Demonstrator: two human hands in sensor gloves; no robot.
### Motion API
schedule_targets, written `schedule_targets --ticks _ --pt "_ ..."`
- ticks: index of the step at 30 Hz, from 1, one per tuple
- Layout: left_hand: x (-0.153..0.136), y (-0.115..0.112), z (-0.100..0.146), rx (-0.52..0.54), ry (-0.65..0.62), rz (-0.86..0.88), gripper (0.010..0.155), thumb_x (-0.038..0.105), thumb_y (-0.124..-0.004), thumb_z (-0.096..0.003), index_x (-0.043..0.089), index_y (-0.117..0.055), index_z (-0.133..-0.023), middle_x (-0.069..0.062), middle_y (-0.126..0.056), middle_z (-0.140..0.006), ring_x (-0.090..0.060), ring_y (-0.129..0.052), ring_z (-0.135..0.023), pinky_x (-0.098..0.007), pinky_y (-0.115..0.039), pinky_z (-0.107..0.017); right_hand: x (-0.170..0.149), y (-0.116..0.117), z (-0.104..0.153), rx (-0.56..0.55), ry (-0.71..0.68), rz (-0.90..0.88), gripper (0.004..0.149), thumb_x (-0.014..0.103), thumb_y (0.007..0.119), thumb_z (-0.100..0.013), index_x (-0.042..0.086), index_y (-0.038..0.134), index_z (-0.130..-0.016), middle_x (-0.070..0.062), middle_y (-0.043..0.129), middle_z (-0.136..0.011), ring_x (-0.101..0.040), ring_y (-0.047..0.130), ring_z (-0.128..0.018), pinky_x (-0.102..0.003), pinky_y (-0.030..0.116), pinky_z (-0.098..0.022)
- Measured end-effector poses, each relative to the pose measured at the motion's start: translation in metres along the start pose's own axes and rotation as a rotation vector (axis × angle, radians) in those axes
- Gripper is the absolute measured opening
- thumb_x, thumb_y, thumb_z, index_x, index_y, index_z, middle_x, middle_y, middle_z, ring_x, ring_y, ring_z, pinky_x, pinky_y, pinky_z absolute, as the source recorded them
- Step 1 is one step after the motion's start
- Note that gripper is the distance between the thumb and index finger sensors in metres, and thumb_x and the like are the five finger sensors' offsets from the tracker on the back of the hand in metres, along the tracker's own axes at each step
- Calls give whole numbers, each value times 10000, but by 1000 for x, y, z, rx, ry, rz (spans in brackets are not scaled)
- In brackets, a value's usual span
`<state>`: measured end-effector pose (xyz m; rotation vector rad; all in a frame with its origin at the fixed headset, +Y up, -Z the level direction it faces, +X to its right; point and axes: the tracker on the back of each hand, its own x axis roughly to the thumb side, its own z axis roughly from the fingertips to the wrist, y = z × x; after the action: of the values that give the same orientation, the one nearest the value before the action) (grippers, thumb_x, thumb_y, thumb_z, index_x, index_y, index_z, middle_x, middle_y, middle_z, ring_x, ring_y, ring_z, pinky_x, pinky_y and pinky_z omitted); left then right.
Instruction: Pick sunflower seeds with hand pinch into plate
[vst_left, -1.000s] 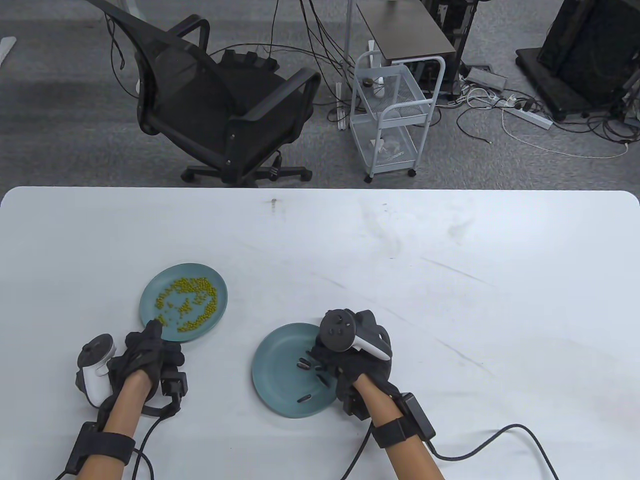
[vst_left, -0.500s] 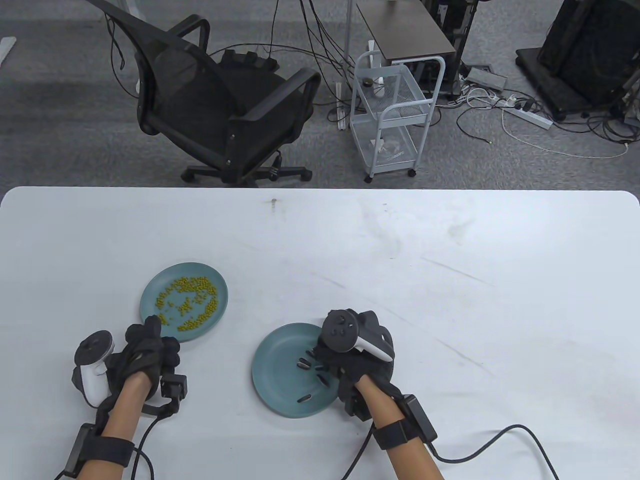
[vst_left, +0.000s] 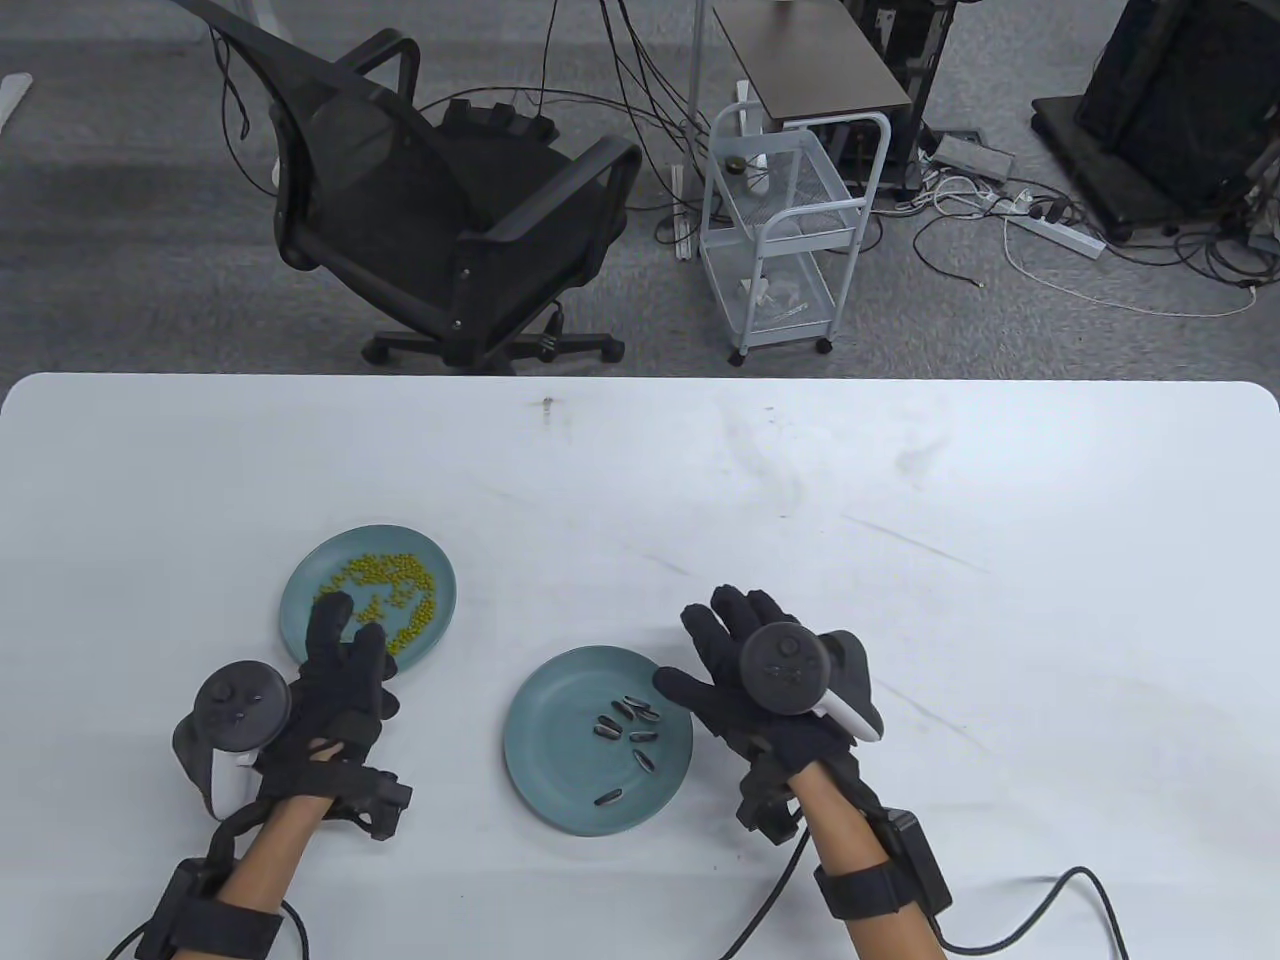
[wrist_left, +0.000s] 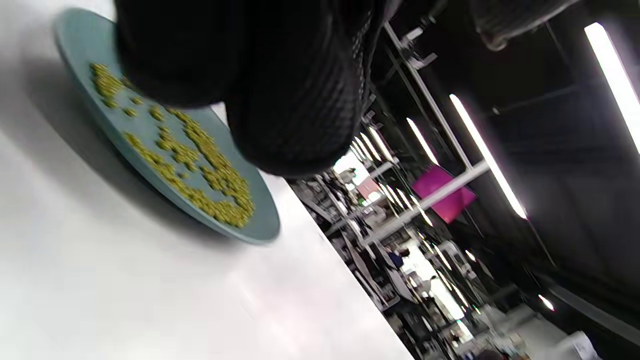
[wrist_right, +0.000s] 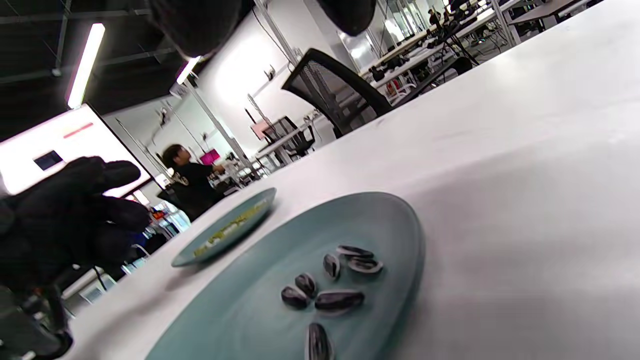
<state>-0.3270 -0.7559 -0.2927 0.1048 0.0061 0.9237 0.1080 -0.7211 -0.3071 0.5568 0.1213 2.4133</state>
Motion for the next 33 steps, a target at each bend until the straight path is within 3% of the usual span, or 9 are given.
schedule_targets --ticks 6,9,12,33 --pt "12 -30 5 -130 -79 -21 694 693 -618 -554 464 -256 -1101 -106 -587 -1100 -338 -821 -819 -591 -659 -578 -42 -1 34 -50 -34 -204 822 591 529 -641 29 274 -1184 -379 128 -1175 -683 46 -971 -820 84 -580" --pt "13 -41 5 -185 -86 -56 703 698 -626 -551 477 -249 -1102 -123 -521 -1132 -376 -767 -876 -631 -611 -603 -61 14 38 35 19 -268 852 607 472 -638 8 170 -1164 -383 81 -1157 -683 1 -950 -812 49 -557" --pt "12 -43 5 -198 -85 -74 713 703 -627 -548 475 -238 -1100 -126 -501 -1142 -376 -770 -876 -636 -614 -601 -67 28 33 122 45 -281 865 614 437 -641 -1 105 -1151 -383 15 -1146 -678 -40 -937 -803 21 -549" --pt "8 -33 5 -109 -8 -104 786 723 -614 -542 332 -222 -1100 -142 -497 -1125 -349 -805 -801 -521 -691 -529 -70 29 30 157 27 -342 865 586 482 -648 -36 156 -1152 -418 50 -1137 -677 -24 -941 -797 23 -558"
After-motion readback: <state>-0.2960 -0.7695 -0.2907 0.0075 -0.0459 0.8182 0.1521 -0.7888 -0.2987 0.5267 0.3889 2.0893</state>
